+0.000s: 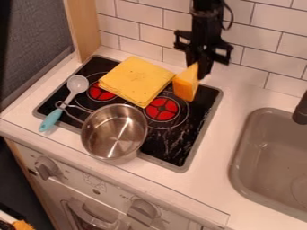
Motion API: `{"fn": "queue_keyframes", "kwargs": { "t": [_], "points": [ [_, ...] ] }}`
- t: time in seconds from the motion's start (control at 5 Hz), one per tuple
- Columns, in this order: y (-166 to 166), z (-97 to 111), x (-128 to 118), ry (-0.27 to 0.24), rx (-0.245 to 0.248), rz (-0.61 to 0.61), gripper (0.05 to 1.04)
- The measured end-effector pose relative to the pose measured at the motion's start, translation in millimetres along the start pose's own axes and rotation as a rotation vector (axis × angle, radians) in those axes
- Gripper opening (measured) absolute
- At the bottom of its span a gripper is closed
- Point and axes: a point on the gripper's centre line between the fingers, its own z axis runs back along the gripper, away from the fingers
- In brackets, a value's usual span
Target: Move the cheese in the top right of the burner
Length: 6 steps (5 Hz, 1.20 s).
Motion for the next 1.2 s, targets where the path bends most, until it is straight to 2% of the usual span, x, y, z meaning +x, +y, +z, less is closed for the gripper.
{"fn": "queue_keyframes", "kwargs": {
  "t": [0.2, 0.4, 0.6, 0.8, 1.0, 1.2],
  "points": [
    [4.3, -14.5, -4.5, 0.045, 0.043, 0.003, 0.16],
    [8.1, -15.4, -4.7, 0.043, 0.071, 0.013, 0.226],
    [4.4, -17.7, -6.0, 0.042, 0.04, 0.007, 0.451],
    [9.5, 9.8, -7.4, -0.022, -0.025, 0.03, 0.78],
    [19.4, 46.8, -15.0, -0.084, -0.085, 0.049, 0.987],
    [25.1, 55.0, -23.0, -0.093, -0.095, 0.047, 1.002]
  ]
}}
